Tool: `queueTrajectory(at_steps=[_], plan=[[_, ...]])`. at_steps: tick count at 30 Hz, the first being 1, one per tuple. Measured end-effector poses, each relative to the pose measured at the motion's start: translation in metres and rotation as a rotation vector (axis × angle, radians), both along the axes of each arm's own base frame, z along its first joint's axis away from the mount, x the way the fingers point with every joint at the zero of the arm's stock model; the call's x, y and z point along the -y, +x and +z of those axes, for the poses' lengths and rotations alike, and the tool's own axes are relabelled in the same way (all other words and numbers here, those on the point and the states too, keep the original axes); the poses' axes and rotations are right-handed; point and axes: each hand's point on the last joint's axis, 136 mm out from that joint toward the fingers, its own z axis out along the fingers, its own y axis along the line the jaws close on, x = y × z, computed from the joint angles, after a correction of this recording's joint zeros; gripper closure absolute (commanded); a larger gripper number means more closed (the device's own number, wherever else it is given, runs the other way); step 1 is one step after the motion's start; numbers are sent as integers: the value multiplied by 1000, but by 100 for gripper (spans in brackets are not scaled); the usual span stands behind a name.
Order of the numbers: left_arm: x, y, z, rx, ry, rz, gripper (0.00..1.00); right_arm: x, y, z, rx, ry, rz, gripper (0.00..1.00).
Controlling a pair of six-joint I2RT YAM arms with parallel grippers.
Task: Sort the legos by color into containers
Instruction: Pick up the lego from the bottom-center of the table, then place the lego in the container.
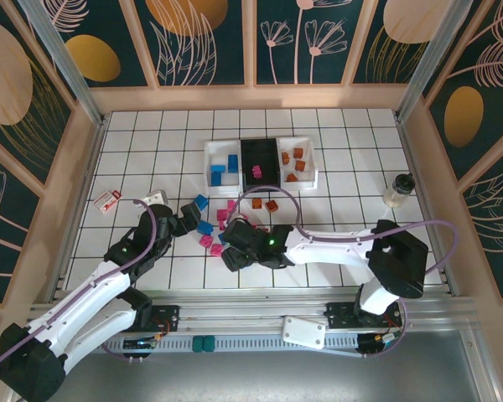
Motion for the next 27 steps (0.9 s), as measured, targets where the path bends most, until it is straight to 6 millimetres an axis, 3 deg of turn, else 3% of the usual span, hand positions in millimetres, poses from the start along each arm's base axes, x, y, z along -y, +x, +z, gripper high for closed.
queueTrajectory(at_steps=[5, 9, 12, 17, 21, 24, 27], plan=[[0, 0, -1, -2, 1, 0, 1, 3, -4, -26, -43, -54, -26, 29], [0, -1, 1, 6, -3, 0, 1, 4, -5, -35, -55, -68, -38, 33], [0, -1, 3, 13, -8, 0, 1, 6, -5, -44, -65, -90, -44, 41], [-1, -1, 3, 14, -8, 0, 1, 10, -7, -55, -75, -119, -45, 62], [-1, -1, 3, 13, -8, 0, 2, 7, -6, -43, -55, -91, -24, 68], [-1, -1, 3, 12, -6, 1, 1, 1, 3, -13, -17, -24, -10, 70], [-1, -1, 1, 6, -3, 1, 1, -9, 34, 27, 38, 71, -32, 70]])
